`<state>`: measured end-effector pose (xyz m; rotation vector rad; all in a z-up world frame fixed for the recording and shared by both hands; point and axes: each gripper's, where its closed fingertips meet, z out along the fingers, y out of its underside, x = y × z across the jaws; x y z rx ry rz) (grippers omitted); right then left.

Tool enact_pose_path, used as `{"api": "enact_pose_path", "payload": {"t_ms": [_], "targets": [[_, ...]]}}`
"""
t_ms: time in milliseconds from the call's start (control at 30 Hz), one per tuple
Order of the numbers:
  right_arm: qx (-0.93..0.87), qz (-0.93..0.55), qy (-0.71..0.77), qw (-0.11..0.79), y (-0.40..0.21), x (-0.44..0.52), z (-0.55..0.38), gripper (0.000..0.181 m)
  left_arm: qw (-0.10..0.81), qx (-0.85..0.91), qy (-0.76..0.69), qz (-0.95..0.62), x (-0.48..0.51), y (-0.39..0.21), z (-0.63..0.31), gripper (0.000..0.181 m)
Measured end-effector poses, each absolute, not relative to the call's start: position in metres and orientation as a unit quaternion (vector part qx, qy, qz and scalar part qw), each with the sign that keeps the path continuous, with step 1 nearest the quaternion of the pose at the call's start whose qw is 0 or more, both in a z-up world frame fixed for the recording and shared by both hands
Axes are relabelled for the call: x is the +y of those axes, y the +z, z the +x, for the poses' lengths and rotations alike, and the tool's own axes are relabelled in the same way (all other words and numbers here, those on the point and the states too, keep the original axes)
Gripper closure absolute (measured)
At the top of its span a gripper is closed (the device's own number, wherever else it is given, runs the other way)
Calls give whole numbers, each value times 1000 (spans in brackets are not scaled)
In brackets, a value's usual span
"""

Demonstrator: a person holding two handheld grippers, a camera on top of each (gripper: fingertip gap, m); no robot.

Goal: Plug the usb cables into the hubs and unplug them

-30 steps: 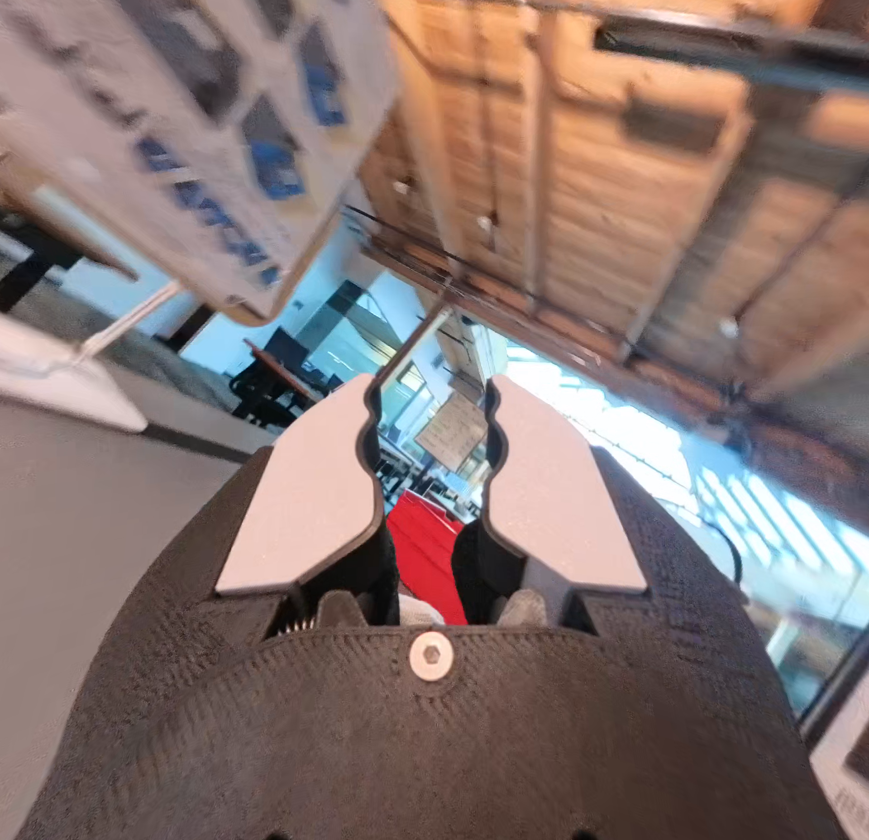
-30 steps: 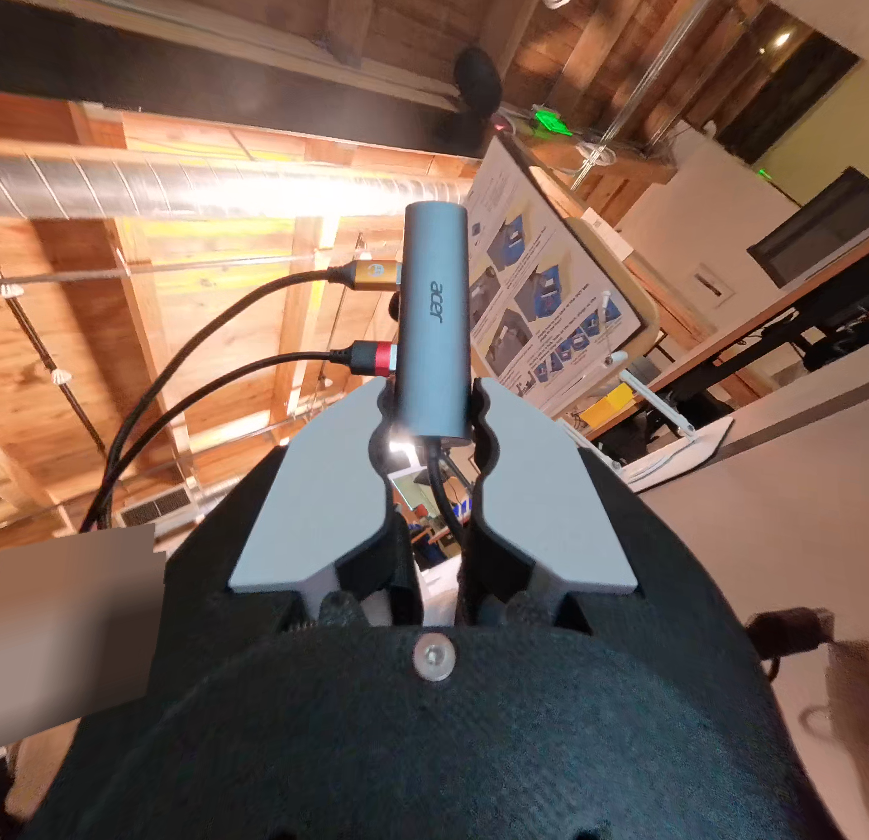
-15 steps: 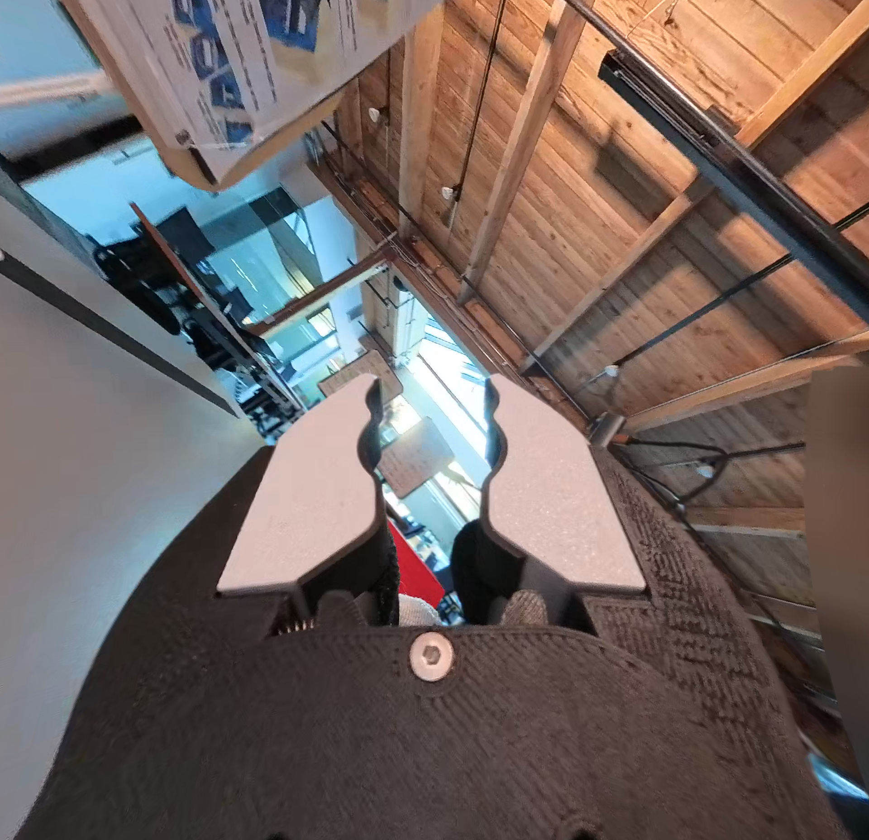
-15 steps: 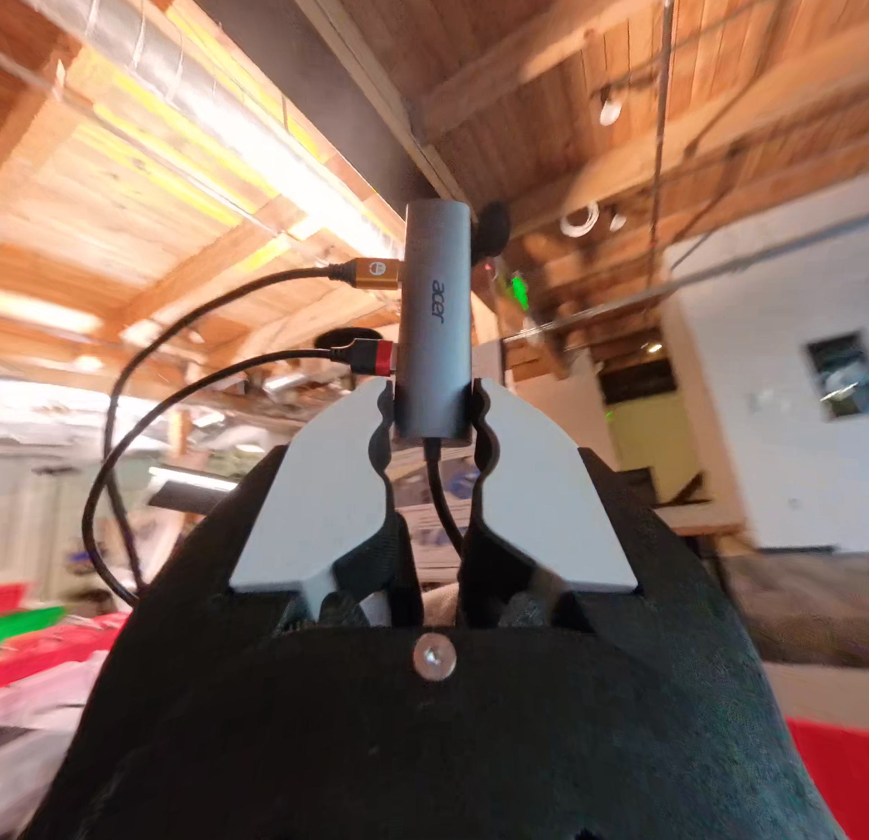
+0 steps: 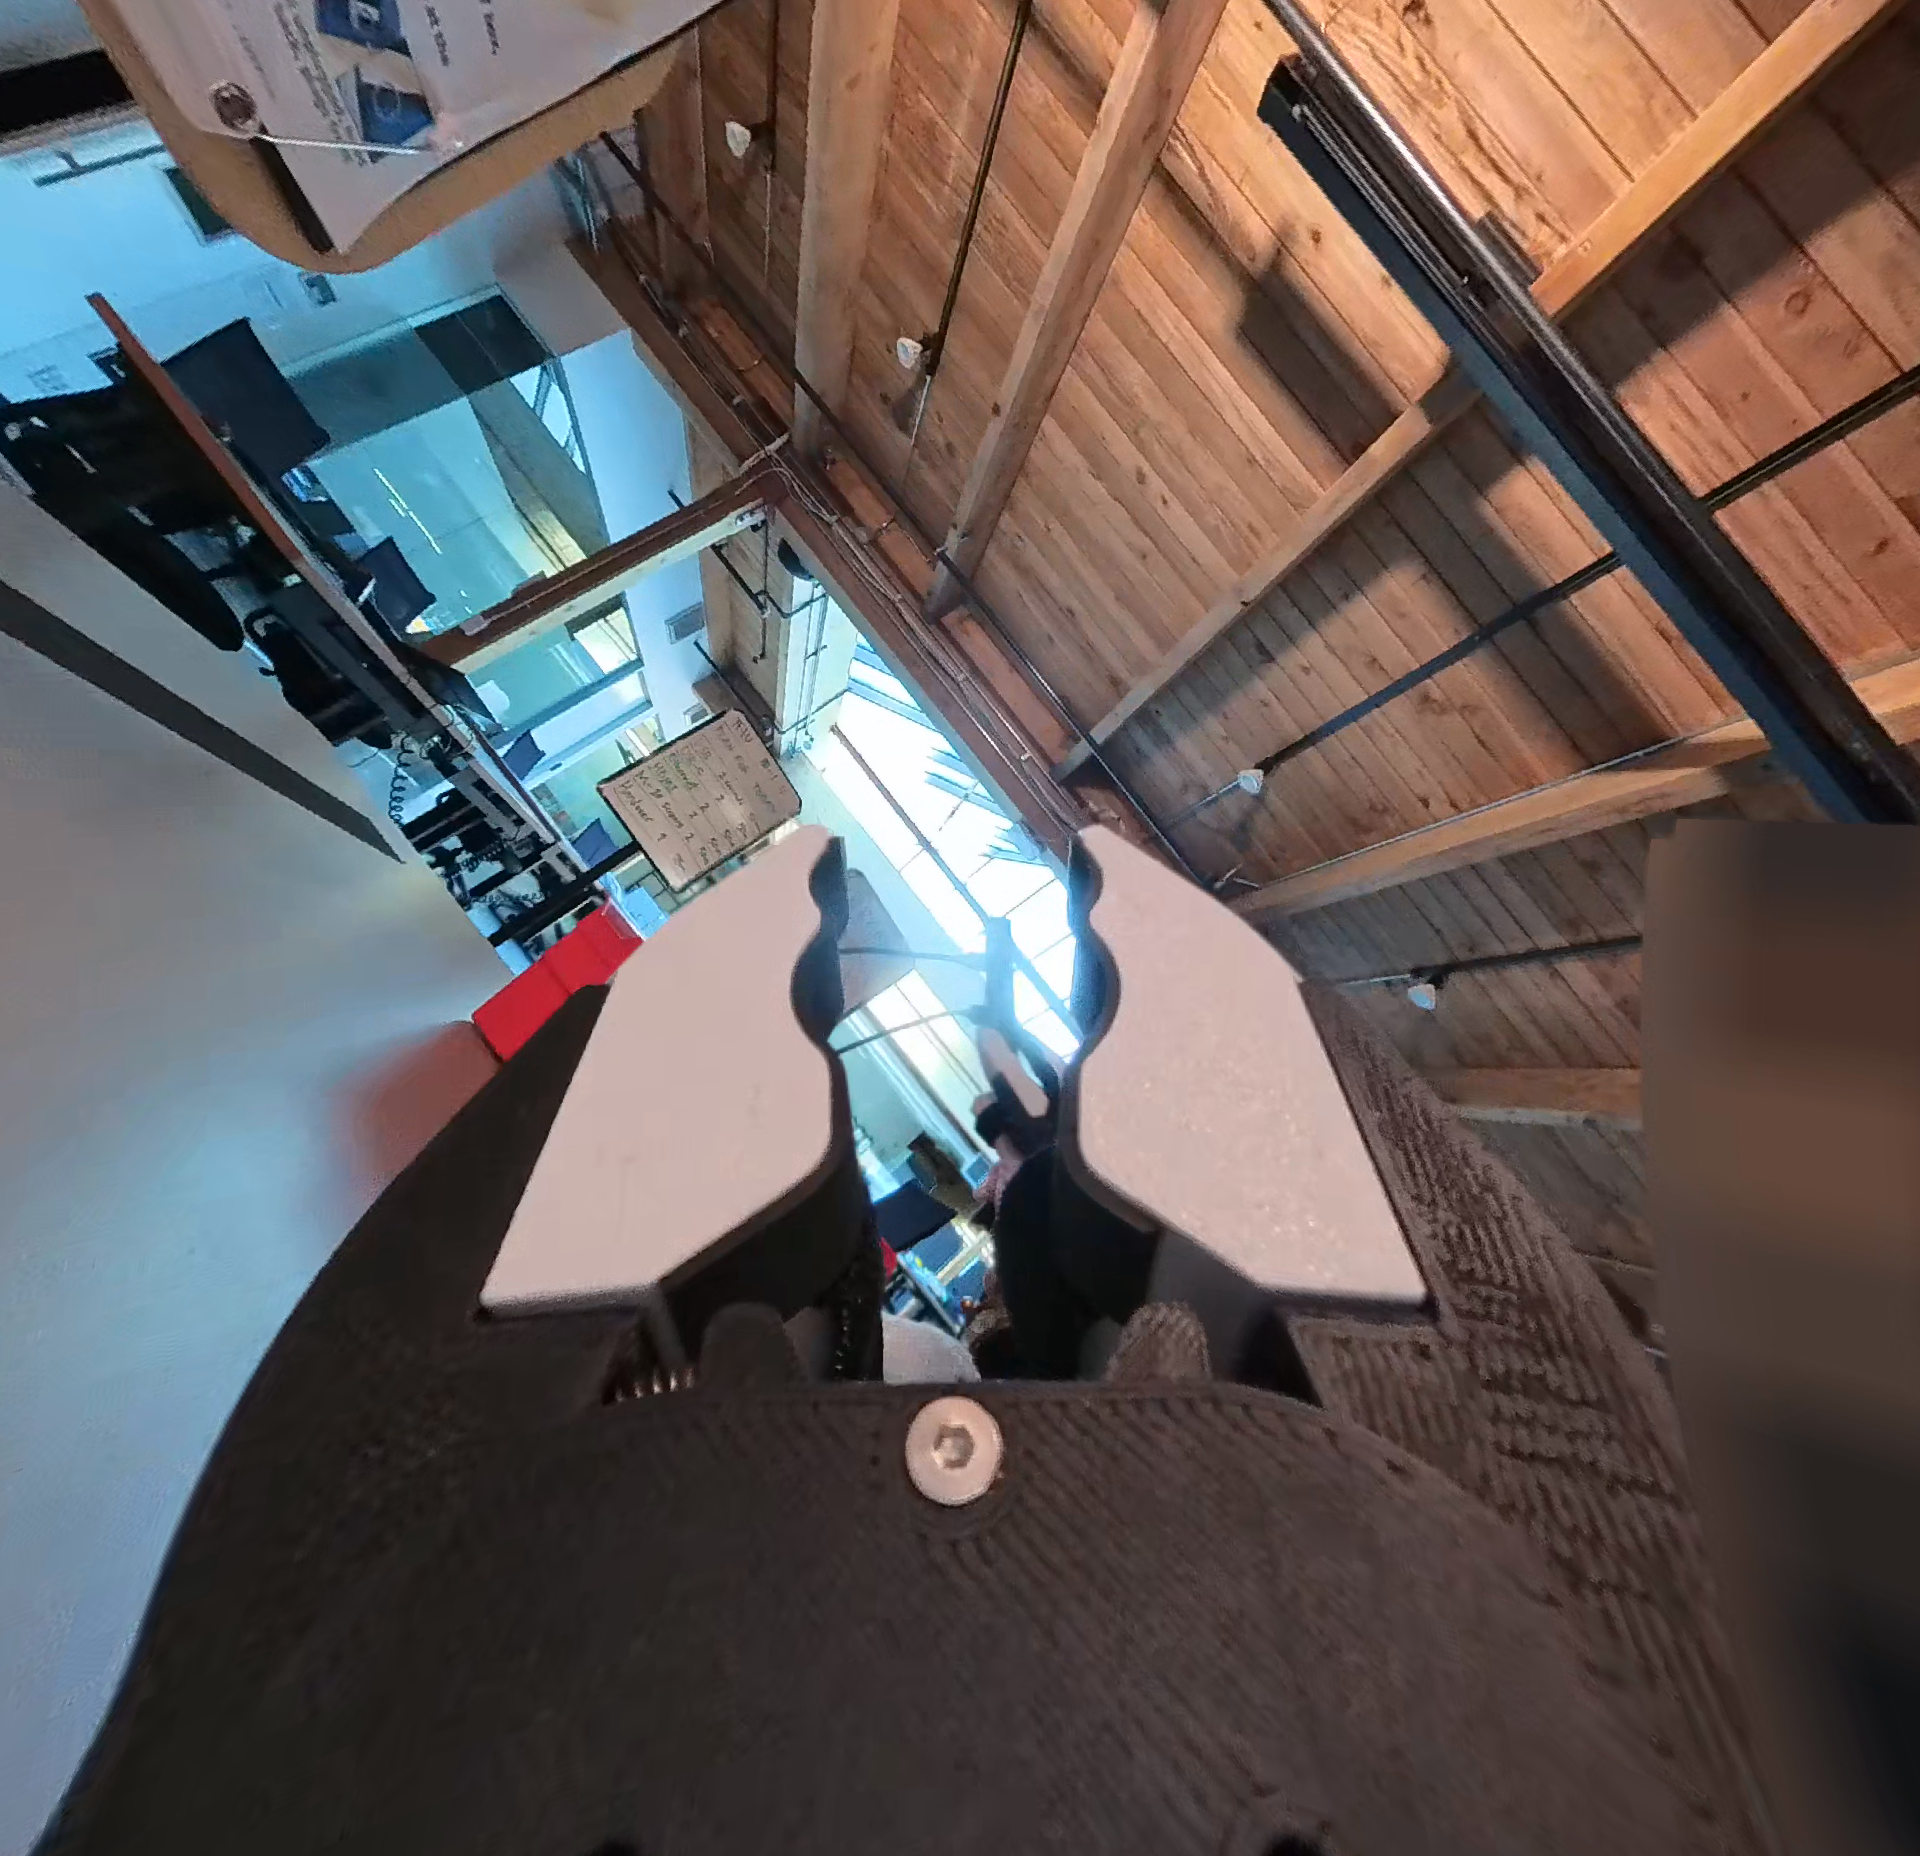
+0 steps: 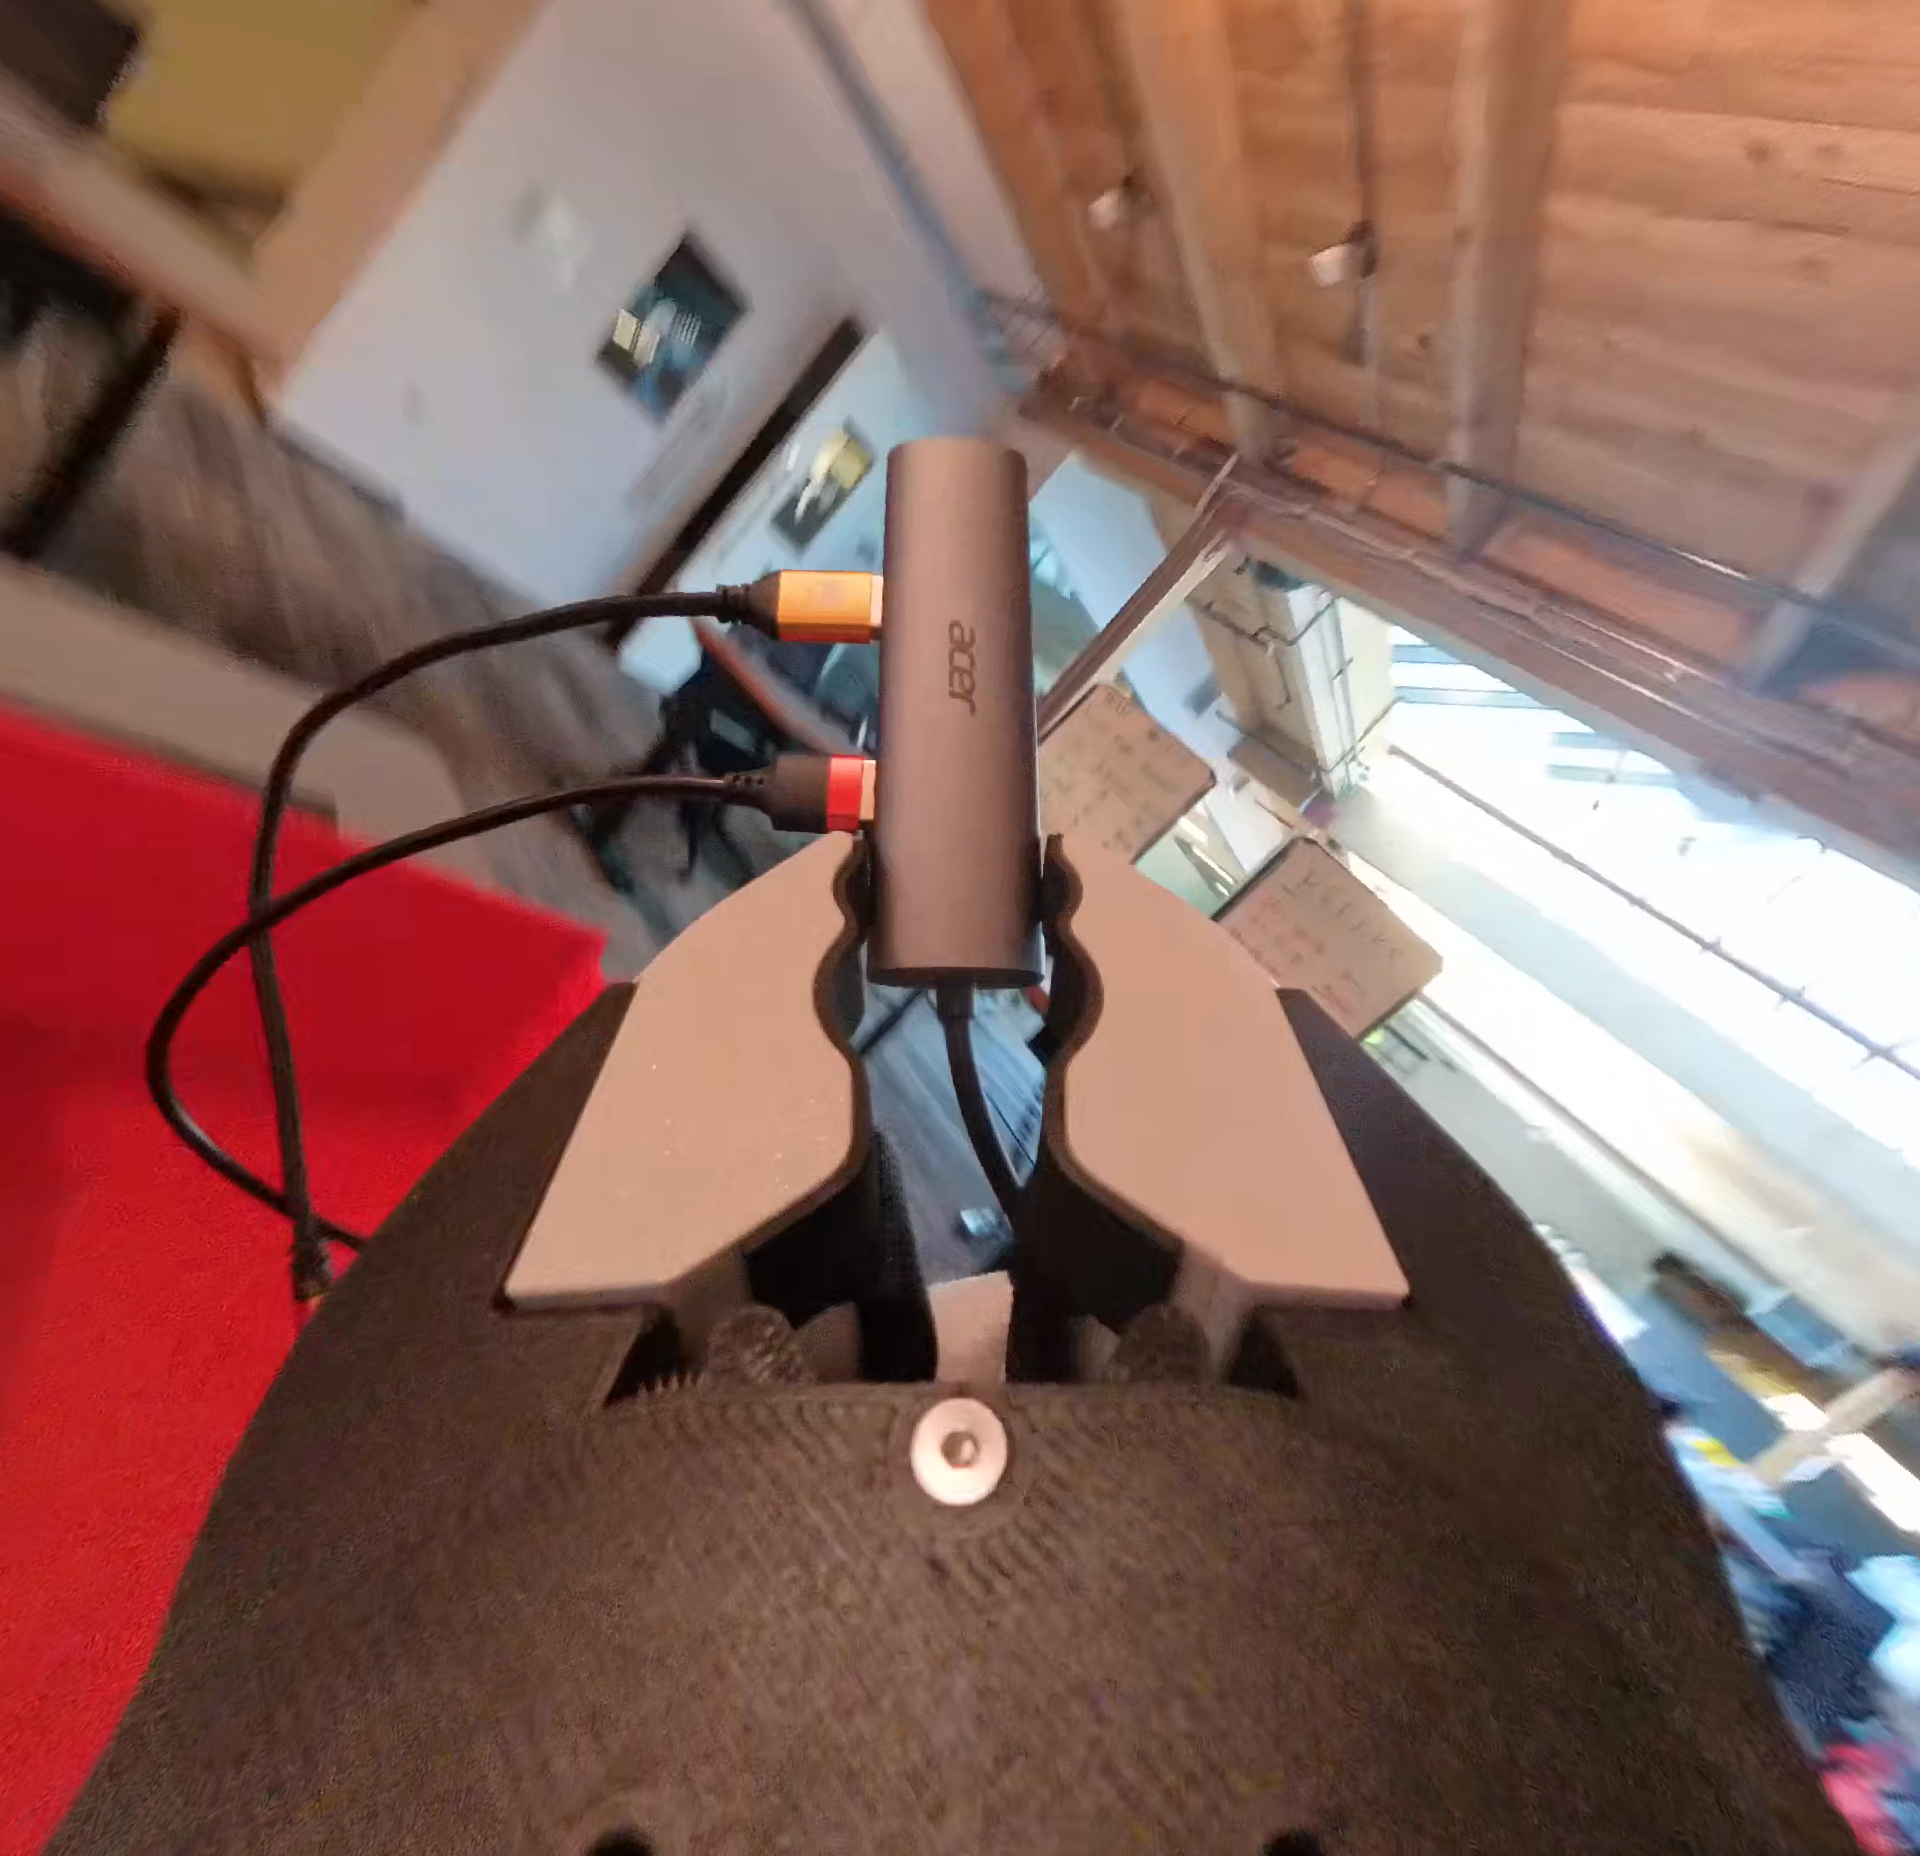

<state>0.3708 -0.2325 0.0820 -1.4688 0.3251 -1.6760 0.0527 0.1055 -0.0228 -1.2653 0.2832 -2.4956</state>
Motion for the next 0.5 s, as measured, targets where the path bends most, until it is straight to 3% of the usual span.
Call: {"api": "enact_pose_path", "payload": {"t_ms": [200,367,500], "targets": [[86,-822,-498,263,-31,-192,393,149,162,99,-878,-439,104,-20,52,141],[83,-906,-320,262,-94,-171,376,149,154,99,-879,-440,103,-21,53,141],[150,-960,-133,197,-154,-184,354,133,154,103,-880,-438,101,-20,53,141]]}}
